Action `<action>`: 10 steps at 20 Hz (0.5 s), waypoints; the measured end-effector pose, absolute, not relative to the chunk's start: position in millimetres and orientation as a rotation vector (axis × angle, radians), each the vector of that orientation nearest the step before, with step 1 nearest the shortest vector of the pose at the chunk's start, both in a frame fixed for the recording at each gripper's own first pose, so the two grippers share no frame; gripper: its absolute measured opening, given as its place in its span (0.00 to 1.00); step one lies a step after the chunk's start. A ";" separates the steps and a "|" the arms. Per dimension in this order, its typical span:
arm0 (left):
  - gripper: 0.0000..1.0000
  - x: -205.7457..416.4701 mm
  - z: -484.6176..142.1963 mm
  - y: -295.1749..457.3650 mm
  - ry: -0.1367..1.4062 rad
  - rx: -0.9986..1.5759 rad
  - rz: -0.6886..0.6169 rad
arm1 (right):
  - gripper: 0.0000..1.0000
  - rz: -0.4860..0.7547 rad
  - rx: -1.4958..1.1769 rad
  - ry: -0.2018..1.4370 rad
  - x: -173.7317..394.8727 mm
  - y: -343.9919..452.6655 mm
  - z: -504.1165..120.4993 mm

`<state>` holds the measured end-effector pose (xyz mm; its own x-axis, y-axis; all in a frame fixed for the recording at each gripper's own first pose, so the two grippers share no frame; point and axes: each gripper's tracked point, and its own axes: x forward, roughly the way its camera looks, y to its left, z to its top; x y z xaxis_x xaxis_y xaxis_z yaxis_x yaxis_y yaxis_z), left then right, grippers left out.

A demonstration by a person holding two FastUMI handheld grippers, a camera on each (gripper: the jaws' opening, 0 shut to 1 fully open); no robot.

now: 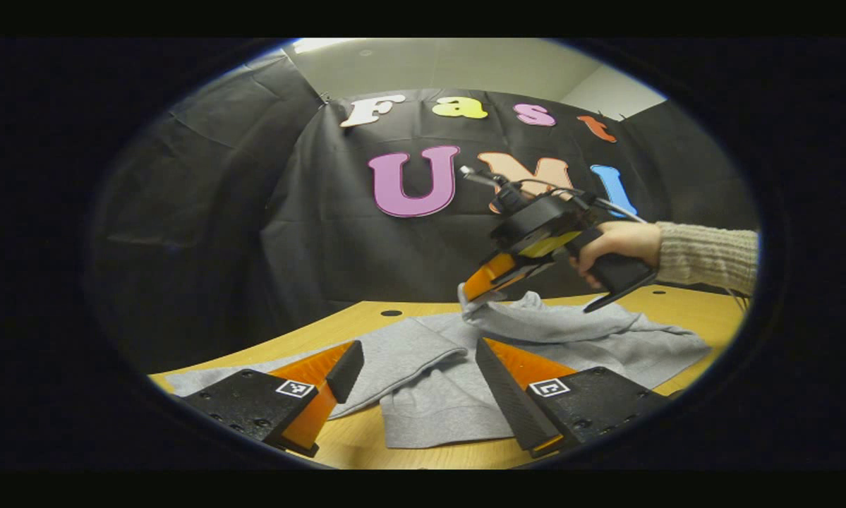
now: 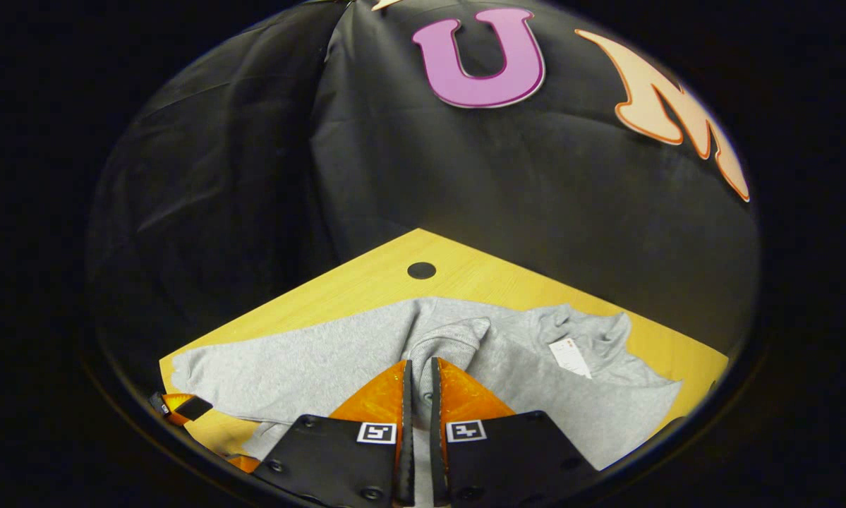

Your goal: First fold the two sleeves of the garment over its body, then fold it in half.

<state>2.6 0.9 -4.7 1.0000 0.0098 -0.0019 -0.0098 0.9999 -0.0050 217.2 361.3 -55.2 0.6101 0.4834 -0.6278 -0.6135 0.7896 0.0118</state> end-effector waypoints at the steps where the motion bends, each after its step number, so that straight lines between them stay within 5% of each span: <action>1: 0.94 2.4 -4.0 0.8 0.002 -0.005 0.010 | 0.11 0.642 -0.209 0.679 219.7 365.5 -66.2; 10: 0.94 2.4 -4.1 0.5 0.002 -0.005 0.010 | 0.18 0.676 -0.055 0.759 221.4 384.2 -87.9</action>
